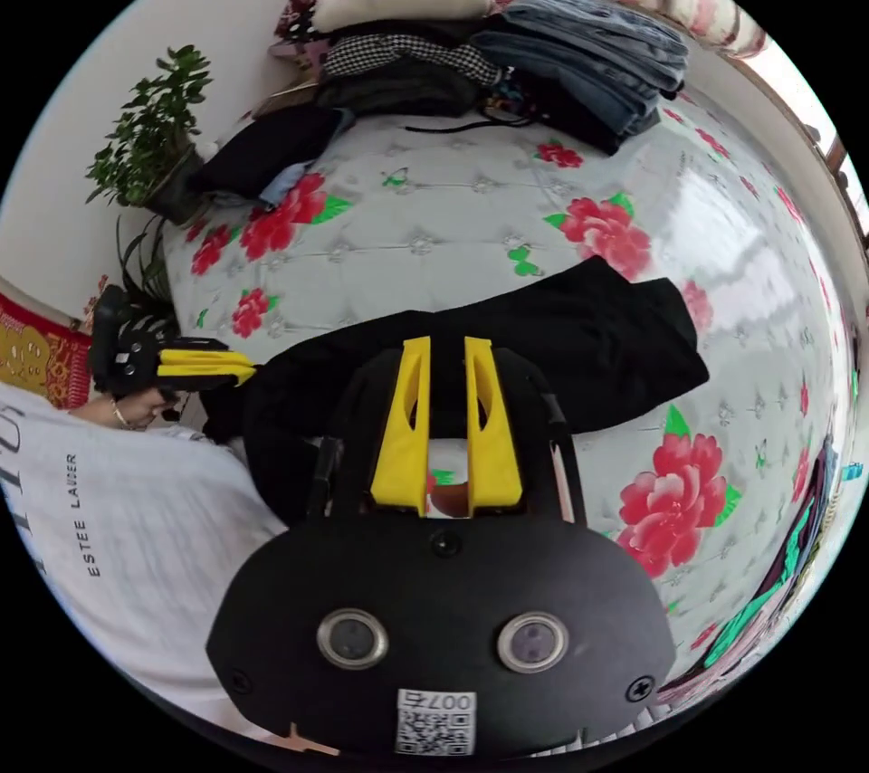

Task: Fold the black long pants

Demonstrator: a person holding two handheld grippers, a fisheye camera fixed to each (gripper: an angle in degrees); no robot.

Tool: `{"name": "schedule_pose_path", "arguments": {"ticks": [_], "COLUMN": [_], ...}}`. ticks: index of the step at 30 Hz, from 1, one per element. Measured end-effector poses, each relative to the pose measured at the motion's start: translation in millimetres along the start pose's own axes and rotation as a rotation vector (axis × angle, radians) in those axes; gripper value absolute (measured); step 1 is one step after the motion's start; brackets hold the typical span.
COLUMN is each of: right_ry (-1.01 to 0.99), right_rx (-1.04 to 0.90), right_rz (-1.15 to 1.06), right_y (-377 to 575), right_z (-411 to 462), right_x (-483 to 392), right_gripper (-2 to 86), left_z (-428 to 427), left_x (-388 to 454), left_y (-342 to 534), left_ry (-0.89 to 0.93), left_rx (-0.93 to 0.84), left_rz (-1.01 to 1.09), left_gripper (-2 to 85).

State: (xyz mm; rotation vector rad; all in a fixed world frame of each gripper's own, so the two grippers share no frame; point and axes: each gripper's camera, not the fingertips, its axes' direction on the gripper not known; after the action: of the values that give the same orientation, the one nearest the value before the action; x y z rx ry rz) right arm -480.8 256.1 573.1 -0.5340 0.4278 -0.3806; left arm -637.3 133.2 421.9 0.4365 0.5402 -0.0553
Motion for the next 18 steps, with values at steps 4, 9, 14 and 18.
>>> {"name": "schedule_pose_path", "arguments": {"ticks": [4, 9, 14, 18], "right_ry": [0.091, 0.156, 0.135, 0.065], "right_rx": [-0.052, -0.118, -0.163, 0.038], "right_rz": [0.115, 0.208, 0.22, 0.184], "right_y": [-28.0, -53.1, -40.5, -10.3], "right_z": [20.7, 52.2, 74.9, 6.3], "right_x": [58.2, 103.5, 124.6, 143.4], "right_gripper": [9.0, 11.3, 5.7, 1.3], "left_z": [-19.3, -35.6, -38.6, -49.6], "left_x": [-10.7, -24.0, -34.7, -35.8], "left_y": [-8.5, -21.3, -49.5, -81.3], "left_ry": [-0.022, -0.064, -0.111, -0.172], "left_rx": [0.041, 0.074, 0.085, 0.121], "left_rz": [-0.057, -0.119, -0.108, -0.055], "left_gripper": [-0.9, -0.9, -0.9, -0.8]}}
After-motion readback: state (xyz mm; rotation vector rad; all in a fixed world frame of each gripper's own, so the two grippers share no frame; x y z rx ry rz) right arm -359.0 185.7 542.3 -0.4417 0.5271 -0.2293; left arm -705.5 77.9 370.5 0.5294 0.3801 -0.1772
